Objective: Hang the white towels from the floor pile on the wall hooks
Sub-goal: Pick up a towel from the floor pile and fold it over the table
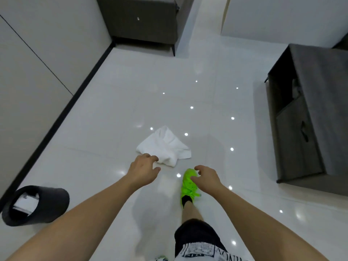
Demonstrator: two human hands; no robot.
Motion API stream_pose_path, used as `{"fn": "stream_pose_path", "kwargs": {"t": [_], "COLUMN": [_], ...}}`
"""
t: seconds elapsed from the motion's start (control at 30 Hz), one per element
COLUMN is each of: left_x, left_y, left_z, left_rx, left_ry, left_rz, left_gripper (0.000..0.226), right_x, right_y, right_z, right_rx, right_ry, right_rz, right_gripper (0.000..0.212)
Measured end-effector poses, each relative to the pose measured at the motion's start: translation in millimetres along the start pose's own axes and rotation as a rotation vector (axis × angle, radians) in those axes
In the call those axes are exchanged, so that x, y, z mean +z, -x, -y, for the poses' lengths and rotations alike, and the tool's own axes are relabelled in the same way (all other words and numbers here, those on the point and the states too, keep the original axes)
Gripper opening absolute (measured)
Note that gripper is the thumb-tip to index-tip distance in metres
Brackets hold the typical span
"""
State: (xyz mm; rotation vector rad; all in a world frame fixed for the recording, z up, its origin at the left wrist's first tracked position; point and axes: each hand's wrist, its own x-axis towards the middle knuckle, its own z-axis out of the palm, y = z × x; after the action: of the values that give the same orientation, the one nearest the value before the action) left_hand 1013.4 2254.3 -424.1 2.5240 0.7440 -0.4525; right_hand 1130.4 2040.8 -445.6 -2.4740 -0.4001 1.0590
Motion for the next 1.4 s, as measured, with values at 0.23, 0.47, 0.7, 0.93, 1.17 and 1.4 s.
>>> {"fn": "stream_pose_path", "kwargs": {"t": [0.23, 0.47, 0.7, 0.93, 1.17, 1.4], "left_x": [-3.4, 36.7, 161.6, 312.6, 408.7, 408.8], "left_y": [-150.1, -282.7, -384.9, -459.0, -532.7, -534.8], "left_z": [-8.6, -20.1, 26.0, 112.0, 173.2, 175.2], "left_rx": [-0.185, -0.276, -0.357, -0.305, -0.212, -0.179], "left_ry": [0.046, 0.119, 0.218, 0.233, 0.163, 0.091], "left_rz": [0.135, 0.243, 0.257, 0.293, 0.317, 0.366], "left_gripper": [0.042, 0.039, 0.037, 0.035, 0.037, 0.035], "right_x": [-46.1, -43.9, 53.7, 176.7, 230.9, 248.6], "right_y": [-169.7, -315.8, -448.8, -555.6, -653.0, -640.3], "right_z": [8.1, -21.9, -83.6, -144.2, -208.5, -205.4], "right_rx": [0.100, 0.196, 0.324, 0.449, 0.496, 0.510], "right_ry": [-0.027, 0.009, -0.040, -0.149, -0.039, -0.188], "right_rz": [0.136, 0.223, 0.256, 0.167, -0.068, -0.164], "right_gripper": [0.051, 0.047, 0.039, 0.033, 0.024, 0.007]}}
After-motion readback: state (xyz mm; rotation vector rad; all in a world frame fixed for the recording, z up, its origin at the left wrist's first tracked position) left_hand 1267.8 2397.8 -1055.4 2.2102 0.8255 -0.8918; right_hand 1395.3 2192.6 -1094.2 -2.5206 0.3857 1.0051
